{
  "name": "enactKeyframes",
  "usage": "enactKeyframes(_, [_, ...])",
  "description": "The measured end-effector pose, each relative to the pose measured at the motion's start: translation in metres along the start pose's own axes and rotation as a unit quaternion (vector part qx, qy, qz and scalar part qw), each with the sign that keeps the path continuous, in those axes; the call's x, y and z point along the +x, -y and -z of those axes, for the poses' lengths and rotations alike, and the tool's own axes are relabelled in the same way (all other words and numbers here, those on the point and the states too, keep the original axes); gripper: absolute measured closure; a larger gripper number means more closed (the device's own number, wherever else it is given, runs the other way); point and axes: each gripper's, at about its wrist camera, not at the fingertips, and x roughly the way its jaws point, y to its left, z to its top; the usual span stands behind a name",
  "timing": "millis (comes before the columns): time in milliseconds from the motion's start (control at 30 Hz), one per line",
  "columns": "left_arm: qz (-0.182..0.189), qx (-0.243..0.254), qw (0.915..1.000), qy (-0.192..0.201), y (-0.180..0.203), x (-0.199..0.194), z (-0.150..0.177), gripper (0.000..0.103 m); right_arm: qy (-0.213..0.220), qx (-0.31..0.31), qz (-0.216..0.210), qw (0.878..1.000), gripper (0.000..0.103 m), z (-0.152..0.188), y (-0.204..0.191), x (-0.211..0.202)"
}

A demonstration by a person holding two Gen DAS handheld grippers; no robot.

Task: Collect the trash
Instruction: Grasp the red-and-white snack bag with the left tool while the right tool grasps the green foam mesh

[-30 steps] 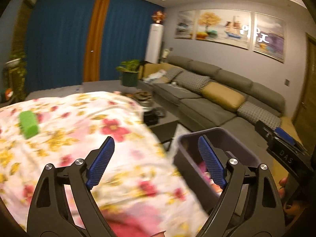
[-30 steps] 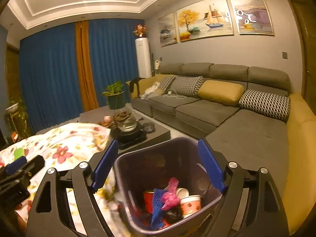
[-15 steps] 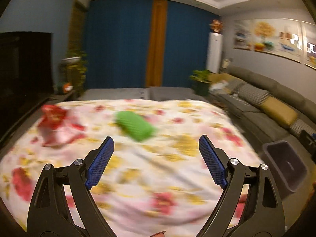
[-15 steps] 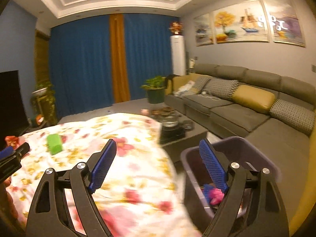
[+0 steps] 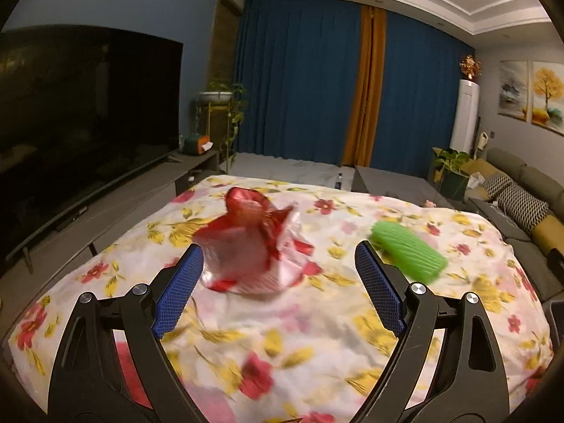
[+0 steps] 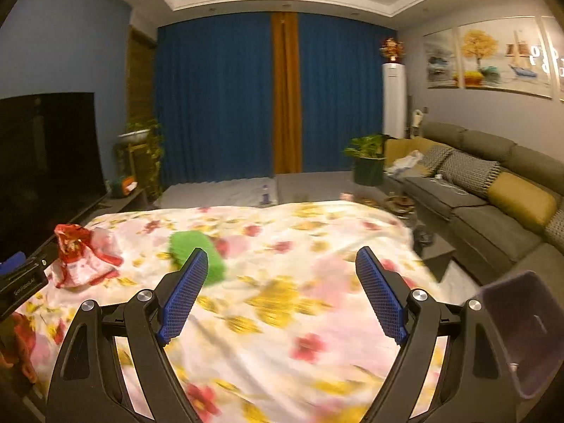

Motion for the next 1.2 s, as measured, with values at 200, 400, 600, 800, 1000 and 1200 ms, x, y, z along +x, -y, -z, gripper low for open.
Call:
enactKeyframes(200, [0.016, -0.014, 0.9991, -0.038, -0.015, 0.038, -0.003, 0.035, -0.003, -0.023, -0.011, 1.000, 0.020, -0.003, -0.040, 0.036])
enactKeyframes(400, [0.014, -0.009, 0.9960, -0.087, -0.014, 0.068, 0.001, 0.077, -0.016, -0.049, -0.017, 0.999, 0.020, -0.004, -0.071, 0.075])
enactKeyframes(600, [0.035, -0.027, 0.9945, -0.095, -0.020, 0.074, 0.005, 0.098, -0.044, -0.050, -0.021, 0.998, 0.020, -0.002, -0.084, 0.109])
enactKeyframes(800, [0.047, -0.035, 0.9963, -0.063, -0.021, 0.052, 0.002, 0.099, -0.093, -0.055, -0.028, 0.994, 0.020, 0.006, -0.092, 0.142])
enactKeyframes(1000, [0.059, -0.048, 0.9958, -0.051, -0.023, 0.037, 0.003, 0.099, -0.148, -0.062, -0.035, 0.986, 0.033, 0.017, -0.094, 0.165])
enactKeyframes(1200, [0.056, -0.047, 0.9962, -0.048, -0.024, 0.028, 0.005, 0.099, -0.169, -0.052, -0.045, 0.983, 0.065, 0.022, -0.091, 0.172])
